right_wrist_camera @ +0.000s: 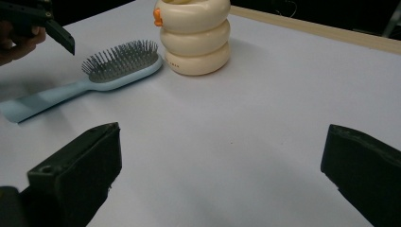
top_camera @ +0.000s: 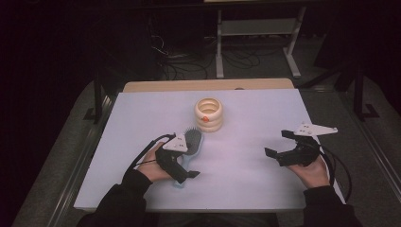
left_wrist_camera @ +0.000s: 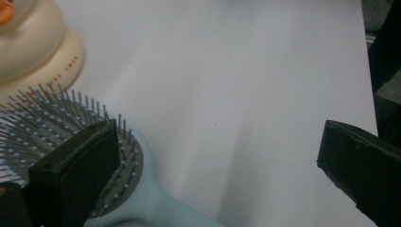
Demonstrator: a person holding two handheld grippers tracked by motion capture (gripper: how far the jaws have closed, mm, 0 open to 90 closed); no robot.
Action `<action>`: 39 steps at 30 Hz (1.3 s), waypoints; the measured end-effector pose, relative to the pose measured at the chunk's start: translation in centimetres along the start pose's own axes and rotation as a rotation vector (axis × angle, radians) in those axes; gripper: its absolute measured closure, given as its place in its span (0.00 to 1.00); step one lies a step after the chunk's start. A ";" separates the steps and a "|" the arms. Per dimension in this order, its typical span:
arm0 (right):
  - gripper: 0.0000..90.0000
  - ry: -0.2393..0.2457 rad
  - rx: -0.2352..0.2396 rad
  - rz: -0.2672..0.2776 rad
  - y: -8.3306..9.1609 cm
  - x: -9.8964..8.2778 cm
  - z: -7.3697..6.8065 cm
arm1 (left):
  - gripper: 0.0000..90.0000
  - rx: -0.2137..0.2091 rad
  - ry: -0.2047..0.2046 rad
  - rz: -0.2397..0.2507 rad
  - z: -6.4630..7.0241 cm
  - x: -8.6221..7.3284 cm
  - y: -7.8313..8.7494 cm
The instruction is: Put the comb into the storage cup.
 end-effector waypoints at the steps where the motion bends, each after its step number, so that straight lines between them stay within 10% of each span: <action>1: 0.00 -0.001 0.000 0.000 0.0 0.0 0.0 | 0.02 -0.003 -0.004 -0.006 0.1 -0.1 0.0; 16: 0.00 0.001 0.008 -0.010 -0.1 -0.1 -0.1 | 0.28 -0.062 -0.029 -0.085 0.8 -0.9 -0.4; 39: 0.00 0.002 0.012 -0.011 -0.1 -0.1 -0.2 | 1.00 -0.111 -0.049 -0.193 1.6 -2.6 -0.1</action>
Point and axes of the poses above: each handheld gripper's, and its own axes: y roughly backward along the jaws, x roughly out of its top, z roughly to its right, the point moved 7 cm from there along -y, roughly forward along the jaws, and after that the axes turned 4 degrees about z, right-handed, at the moved point
